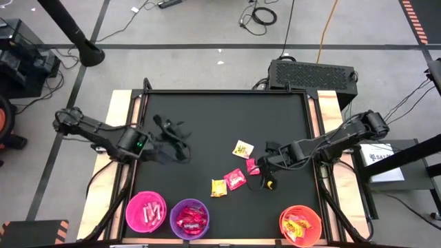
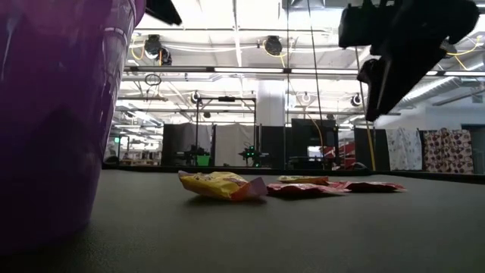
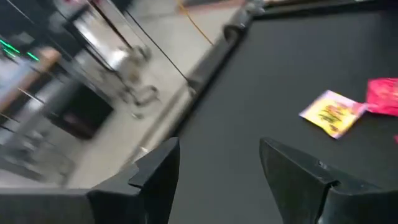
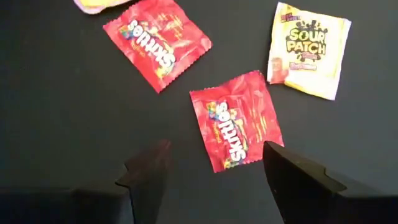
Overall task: Sort candy by brand, put in halloween buckets
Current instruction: Put the red candy into the violet bucket
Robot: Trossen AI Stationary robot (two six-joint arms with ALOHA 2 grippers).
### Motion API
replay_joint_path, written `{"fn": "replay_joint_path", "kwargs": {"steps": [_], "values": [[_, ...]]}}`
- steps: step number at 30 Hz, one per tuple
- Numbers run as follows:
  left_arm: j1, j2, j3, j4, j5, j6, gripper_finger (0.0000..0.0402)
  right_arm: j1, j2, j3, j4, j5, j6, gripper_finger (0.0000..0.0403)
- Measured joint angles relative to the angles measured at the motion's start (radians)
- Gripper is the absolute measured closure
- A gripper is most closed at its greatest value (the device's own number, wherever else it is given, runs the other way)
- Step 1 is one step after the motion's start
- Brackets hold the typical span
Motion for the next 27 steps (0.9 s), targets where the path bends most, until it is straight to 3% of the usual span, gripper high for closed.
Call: {"fn": "replay_joint_path", "kwargs": {"steps": [4, 15, 21, 27], "values": [[0.051, 0.008, 0.0, 0.0, 0.11, -0.007, 0.0173, 0.026, 0.027, -0.006, 0.018, 0.003, -0.044, 0.0156], [0.055, 0.01, -0.001, 0.002, 0.117, 0.003, 0.0173, 0.019, 0.236, -0.02, 0.096, 0.036, -0.093, 0.0158], [0.055, 0.011, -0.001, 0.0, 0.117, 0.003, 0.0173, 0.019, 0.291, -0.02, 0.065, 0.036, -0.096, 0.0196], [0.055, 0.01, -0.001, 0.0, 0.117, 0.002, 0.0173, 0.026, 0.267, -0.02, 0.006, 0.046, -0.067, 0.0241]]}}
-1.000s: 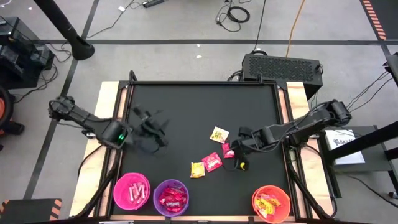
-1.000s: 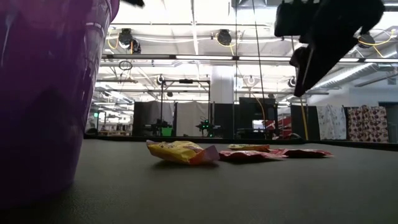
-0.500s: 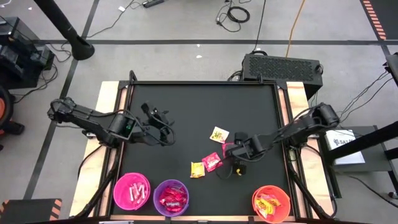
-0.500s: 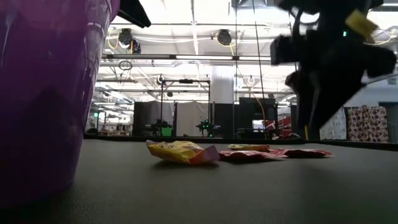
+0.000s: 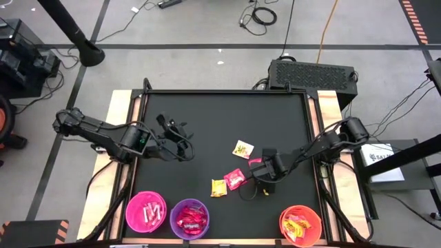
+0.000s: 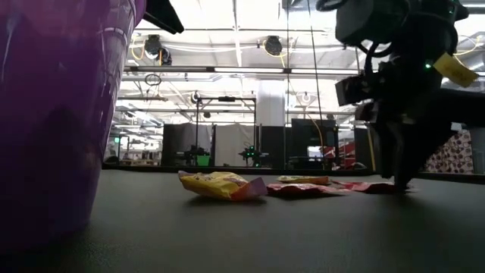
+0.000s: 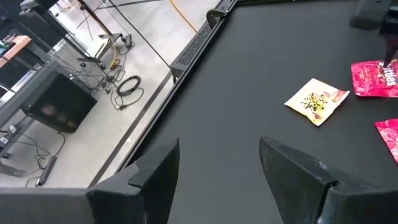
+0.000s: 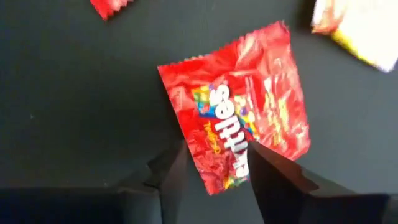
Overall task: Sort candy by brand, put in halloween buckets
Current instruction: Put the red candy into the violet bucket
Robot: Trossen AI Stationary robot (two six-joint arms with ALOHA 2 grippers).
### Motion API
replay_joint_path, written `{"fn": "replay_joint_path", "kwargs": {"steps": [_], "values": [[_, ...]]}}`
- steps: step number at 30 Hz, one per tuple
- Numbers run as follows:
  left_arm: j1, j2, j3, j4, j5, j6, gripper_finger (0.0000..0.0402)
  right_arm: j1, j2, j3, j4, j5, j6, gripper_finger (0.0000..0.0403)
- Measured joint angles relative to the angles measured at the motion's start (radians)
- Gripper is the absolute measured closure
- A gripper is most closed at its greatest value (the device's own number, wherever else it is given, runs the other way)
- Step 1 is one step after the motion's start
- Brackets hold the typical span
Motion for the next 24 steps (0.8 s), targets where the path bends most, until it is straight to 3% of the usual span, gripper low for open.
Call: {"fn": "replay_joint_path", "kwargs": {"steps": [24], "values": [[0.0, 0.0, 0.0, -0.002, 0.0, -0.007, 0.0173, 0.002, -0.027, -0.08, 0.057, 0.015, 0.051, 0.0357]]}}
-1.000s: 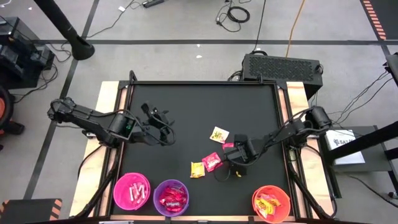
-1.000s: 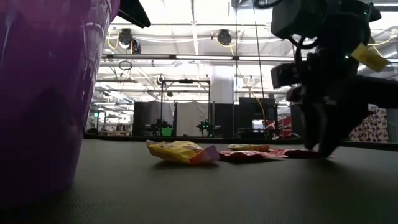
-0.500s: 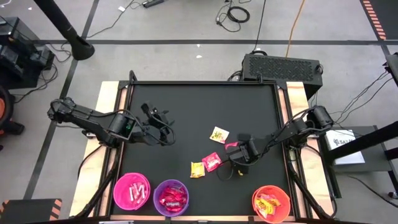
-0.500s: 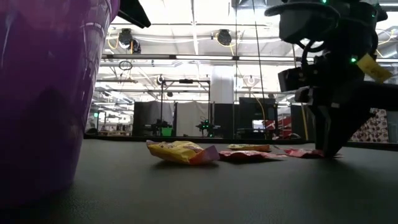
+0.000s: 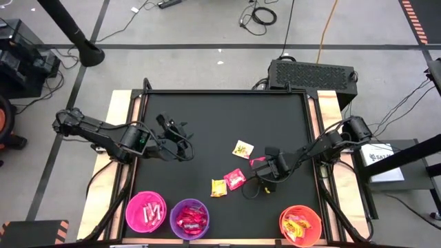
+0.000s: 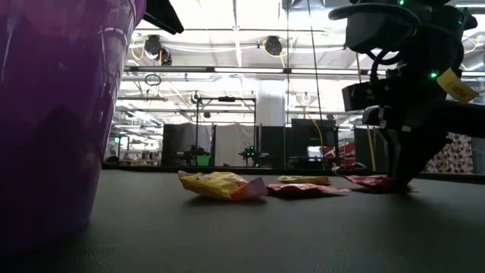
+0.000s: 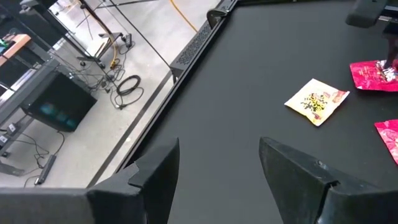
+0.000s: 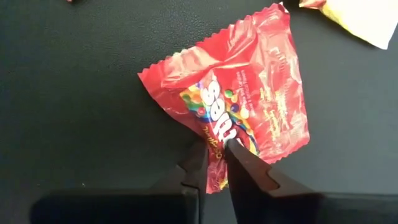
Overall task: Sort candy by brand, put in halloween buckets
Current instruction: Put the red candy into the violet bucket
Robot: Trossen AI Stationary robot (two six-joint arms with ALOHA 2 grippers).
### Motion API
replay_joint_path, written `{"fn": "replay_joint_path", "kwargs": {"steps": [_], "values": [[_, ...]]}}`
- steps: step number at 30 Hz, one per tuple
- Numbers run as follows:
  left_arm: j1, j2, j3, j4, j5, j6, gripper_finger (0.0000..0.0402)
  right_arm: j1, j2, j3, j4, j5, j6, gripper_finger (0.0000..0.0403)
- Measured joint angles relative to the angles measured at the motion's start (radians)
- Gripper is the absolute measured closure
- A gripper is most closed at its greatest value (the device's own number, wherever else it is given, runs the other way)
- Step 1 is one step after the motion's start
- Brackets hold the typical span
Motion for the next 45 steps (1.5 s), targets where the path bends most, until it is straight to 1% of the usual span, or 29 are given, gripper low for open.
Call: {"fn": "replay_joint_path", "kwargs": {"steps": [5, 11, 16, 19, 25, 27, 28, 30, 33, 35, 37, 39, 41, 45], "values": [[0.0, 0.0, 0.0, 0.001, 0.0, 0.0, 0.0173, 0.0, -0.036, 0.0, -0.014, -0.025, -0.007, 0.0362], [0.0, 0.0, 0.0, 0.001, 0.0, 0.001, 0.0173, 0.0, -0.105, 0.022, -0.005, -0.019, -0.015, 0.0363], [0.0, 0.0, 0.0, 0.002, 0.0, 0.001, 0.0173, 0.0, -0.178, 0.073, 0.049, -0.009, -0.083, 0.0363], [0.0, 0.0, 0.0, 0.003, 0.0, 0.001, 0.0173, 0.0, -0.224, 0.093, 0.153, -0.005, -0.184, 0.0363], [0.0, 0.0, 0.0, 0.003, 0.0, 0.007, 0.0173, -0.01, -0.299, 0.095, 0.461, -0.005, -0.486, 0.0363], [0.0, 0.0, 0.0, 0.003, 0.0, -0.001, 0.0173, -0.018, -0.319, 0.096, 0.512, -0.003, -0.541, 0.0363], [0.0, 0.0, 0.0, 0.003, 0.0, -0.009, 0.0173, -0.021, -0.327, 0.096, 0.514, -0.003, -0.543, 0.0363], [-0.001, 0.0, 0.0, 0.001, 0.012, -0.029, 0.0173, -0.025, -0.34, 0.096, 0.457, -0.002, -0.488, 0.0363], [-0.001, 0.0, -0.016, 0.009, 0.063, -0.051, 0.0173, -0.023, -0.338, 0.096, 0.258, -0.003, -0.322, 0.0362], [-0.001, 0.0, -0.032, 0.008, 0.071, -0.05, 0.0173, -0.022, -0.308, 0.096, 0.141, -0.012, -0.189, 0.0359], [0.001, 0.0, -0.042, 0.008, 0.071, -0.05, 0.0173, -0.013, -0.265, 0.095, 0.061, -0.043, -0.105, 0.0347], [0.01, 0.0, -0.044, 0.01, 0.071, -0.05, 0.0173, 0.002, -0.22, 0.094, 0.04, -0.062, -0.064, 0.0325], [0.015, 0.0, -0.044, 0.01, 0.071, -0.05, 0.0173, 0.014, -0.171, 0.095, 0.041, -0.066, -0.058, 0.0294], [0.015, 0.0, -0.044, 0.012, 0.071, -0.05, 0.0173, 0.014, -0.079, 0.095, 0.04, -0.068, -0.09, 0.0225]]}}
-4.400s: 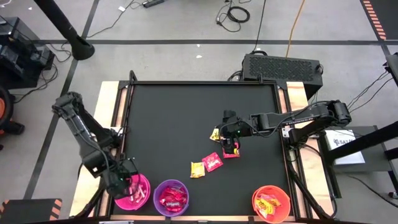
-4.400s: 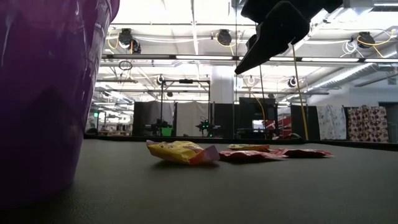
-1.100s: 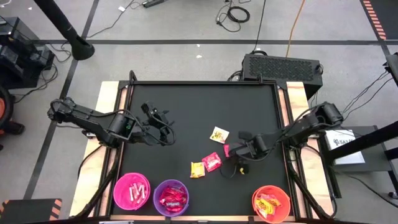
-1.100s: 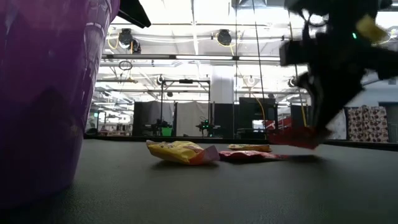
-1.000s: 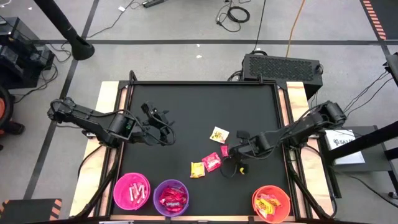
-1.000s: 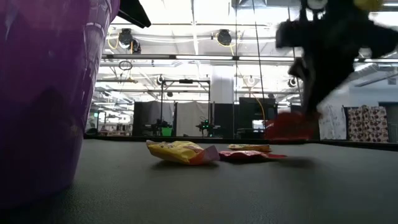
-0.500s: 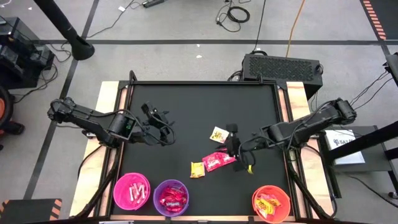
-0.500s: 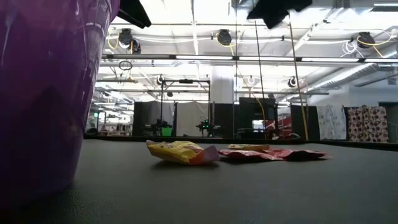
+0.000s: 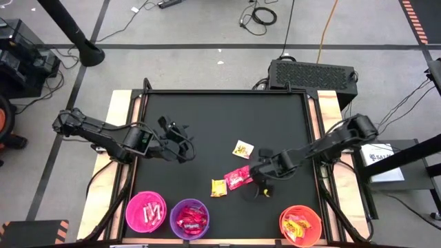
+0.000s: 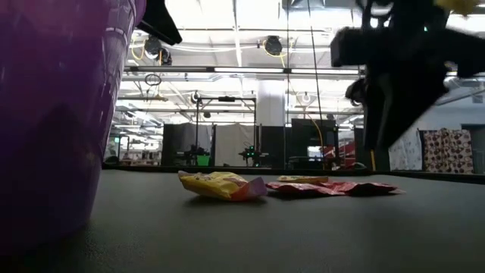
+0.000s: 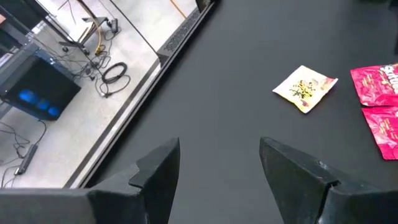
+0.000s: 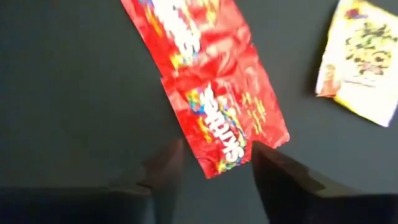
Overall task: Sort candy by brand, put in halloween buckets
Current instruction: Put the red candy into the violet bucket
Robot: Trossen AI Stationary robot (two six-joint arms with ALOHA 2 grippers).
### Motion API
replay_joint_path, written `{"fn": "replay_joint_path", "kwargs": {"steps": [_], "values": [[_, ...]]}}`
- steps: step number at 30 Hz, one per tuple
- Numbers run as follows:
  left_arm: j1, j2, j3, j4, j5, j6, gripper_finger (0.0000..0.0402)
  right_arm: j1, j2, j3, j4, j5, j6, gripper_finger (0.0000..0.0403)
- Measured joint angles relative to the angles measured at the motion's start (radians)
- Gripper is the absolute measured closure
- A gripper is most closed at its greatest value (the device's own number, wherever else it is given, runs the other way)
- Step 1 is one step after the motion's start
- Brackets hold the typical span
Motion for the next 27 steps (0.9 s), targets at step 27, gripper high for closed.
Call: {"fn": "replay_joint_path", "kwargs": {"steps": [27], "values": [[-0.004, 0.0, 0.0, -0.01, 0.019, 0.006, 0.0173, -0.144, 0.058, -0.118, 0.218, -0.112, -0.031, 0.016]]}}
